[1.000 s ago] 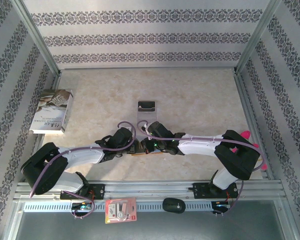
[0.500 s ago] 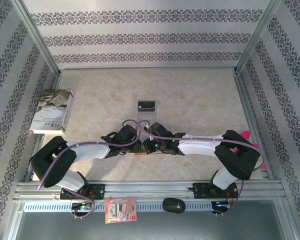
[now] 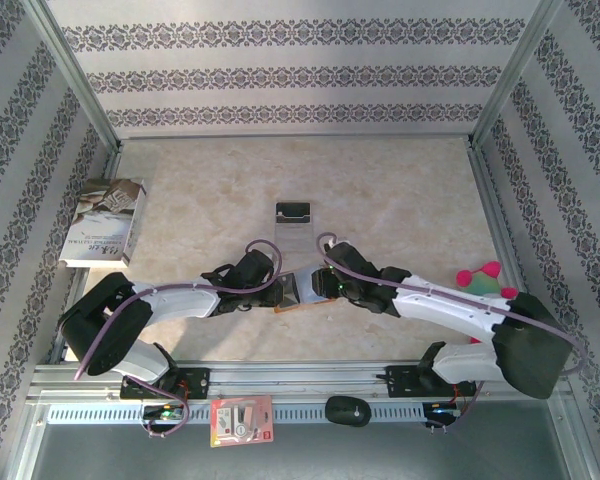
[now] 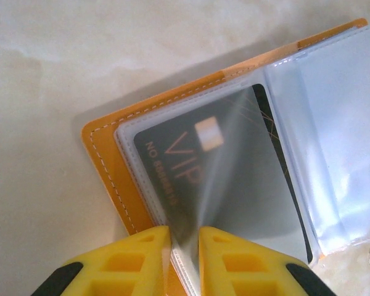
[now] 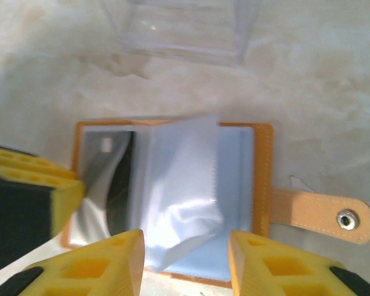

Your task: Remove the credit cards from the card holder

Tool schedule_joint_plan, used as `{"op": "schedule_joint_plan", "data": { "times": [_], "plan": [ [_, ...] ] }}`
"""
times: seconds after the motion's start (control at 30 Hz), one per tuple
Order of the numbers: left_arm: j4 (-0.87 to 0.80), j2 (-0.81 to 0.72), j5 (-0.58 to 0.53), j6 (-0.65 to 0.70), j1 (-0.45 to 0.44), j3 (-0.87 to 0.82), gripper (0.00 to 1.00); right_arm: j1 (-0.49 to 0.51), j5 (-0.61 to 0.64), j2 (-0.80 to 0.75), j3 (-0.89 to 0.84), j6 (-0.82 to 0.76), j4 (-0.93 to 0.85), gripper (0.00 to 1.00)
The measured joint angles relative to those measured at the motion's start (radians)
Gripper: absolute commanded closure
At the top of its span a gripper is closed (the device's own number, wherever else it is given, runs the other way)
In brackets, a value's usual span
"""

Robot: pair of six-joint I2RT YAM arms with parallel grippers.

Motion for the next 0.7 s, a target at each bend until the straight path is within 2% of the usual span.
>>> {"op": "schedule_joint_plan", "data": {
  "times": [0.2, 0.43, 0.7],
  "plan": [
    [0.000, -0.001, 0.004, 0.011, 0.000, -0.003, 0.80, -0.042, -0.237, 0.167, 0.161, -0.064, 0.019, 0.79],
    [0.005, -0.001, 0.005, 0.019, 0.000, -0.006, 0.81, -0.113, -0.423, 0.341, 0.173, -0.061, 0.038, 0.81],
    [0.024, 0.004, 0.013, 0.023, 0.000, -0.010, 0.83, -0.131, -0.506, 0.386, 0.173, -0.061, 0.053, 0.81]
  ]
}}
